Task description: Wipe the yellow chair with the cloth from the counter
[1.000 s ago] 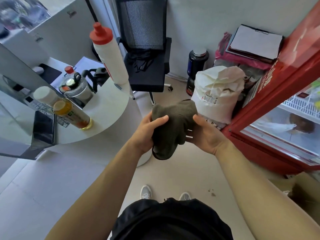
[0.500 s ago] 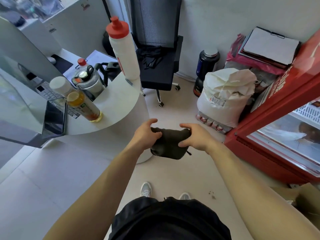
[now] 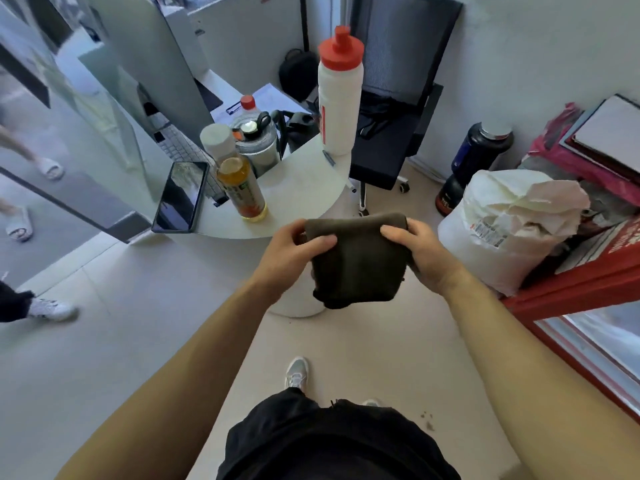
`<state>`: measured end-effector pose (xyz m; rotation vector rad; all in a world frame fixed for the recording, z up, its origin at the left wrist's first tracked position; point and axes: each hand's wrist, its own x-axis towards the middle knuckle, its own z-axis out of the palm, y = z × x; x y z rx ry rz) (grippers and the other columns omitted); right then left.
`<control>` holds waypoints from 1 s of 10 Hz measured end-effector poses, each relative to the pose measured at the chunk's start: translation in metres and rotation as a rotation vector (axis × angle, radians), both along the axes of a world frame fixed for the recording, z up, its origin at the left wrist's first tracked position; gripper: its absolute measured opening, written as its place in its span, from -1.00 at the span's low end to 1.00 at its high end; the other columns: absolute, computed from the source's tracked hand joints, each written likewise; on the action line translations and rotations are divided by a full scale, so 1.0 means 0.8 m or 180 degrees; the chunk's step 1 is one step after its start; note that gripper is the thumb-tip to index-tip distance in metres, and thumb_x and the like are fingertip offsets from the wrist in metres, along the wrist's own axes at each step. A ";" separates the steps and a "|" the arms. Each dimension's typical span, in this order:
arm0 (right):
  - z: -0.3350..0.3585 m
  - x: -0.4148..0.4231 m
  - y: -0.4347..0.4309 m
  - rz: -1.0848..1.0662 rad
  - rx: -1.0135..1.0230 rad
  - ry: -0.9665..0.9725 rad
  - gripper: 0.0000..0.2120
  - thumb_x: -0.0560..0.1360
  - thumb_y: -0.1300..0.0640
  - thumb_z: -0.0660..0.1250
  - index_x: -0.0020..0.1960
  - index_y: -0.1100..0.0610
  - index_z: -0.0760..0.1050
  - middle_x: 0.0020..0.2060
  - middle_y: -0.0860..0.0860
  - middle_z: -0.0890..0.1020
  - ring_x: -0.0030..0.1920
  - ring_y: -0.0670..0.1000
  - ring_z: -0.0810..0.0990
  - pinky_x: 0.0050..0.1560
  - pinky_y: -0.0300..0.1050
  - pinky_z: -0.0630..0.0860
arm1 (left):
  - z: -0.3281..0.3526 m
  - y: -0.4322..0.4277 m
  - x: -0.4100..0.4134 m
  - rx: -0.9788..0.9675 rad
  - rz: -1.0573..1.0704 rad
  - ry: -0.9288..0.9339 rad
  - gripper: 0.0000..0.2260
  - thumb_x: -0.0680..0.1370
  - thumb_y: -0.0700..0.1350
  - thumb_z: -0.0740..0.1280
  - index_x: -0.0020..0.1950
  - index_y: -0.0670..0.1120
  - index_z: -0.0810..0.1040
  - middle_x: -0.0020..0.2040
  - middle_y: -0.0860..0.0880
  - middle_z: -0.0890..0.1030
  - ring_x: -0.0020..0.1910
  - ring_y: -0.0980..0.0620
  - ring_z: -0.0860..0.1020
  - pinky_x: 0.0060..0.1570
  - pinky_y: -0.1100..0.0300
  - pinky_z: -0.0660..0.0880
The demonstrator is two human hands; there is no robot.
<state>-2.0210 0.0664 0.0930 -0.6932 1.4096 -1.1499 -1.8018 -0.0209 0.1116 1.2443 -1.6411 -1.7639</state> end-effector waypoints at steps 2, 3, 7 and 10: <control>0.000 0.028 -0.030 0.0001 -0.0081 -0.0856 -0.46 0.49 0.37 0.39 0.44 0.19 0.38 0.19 0.19 0.63 0.14 0.15 0.67 0.06 -0.05 0.62 | -0.009 -0.015 -0.013 0.1982 0.1366 0.1191 -0.56 0.53 0.10 0.42 0.35 -0.07 0.53 0.23 -0.15 0.66 0.15 -0.16 0.66 0.08 -0.08 0.62; 0.012 0.028 -0.068 -0.0255 -0.0280 -0.0059 -0.38 0.51 0.42 0.37 0.50 0.11 0.33 0.20 0.07 0.63 0.15 0.01 0.67 0.06 -0.13 0.62 | -0.012 -0.023 -0.009 0.1447 0.1301 0.1501 -0.49 0.57 -0.19 0.38 0.50 0.01 0.34 0.29 -0.16 0.61 0.18 -0.16 0.65 0.02 -0.06 0.61; 0.017 0.072 -0.211 0.0786 -0.0104 0.3287 -0.41 0.42 0.25 0.38 0.42 0.15 0.33 0.21 0.12 0.54 0.22 0.15 0.51 0.09 -0.09 0.46 | 0.015 -0.061 -0.044 -0.1900 0.0062 -0.2696 -0.56 0.61 -0.14 0.19 0.50 -0.03 0.25 0.25 -0.22 0.47 0.12 -0.26 0.55 -0.11 0.03 0.37; 0.032 0.052 -0.162 0.0869 -0.0297 0.3971 -0.51 0.49 0.01 0.36 0.40 0.06 0.44 0.28 0.08 0.49 0.29 0.14 0.45 0.20 0.15 0.52 | 0.024 -0.036 -0.030 -0.2377 0.0153 -0.3321 -0.81 0.57 -0.01 0.25 0.12 -0.08 0.46 0.03 -0.13 0.57 -0.02 -0.22 0.58 -0.21 0.05 0.35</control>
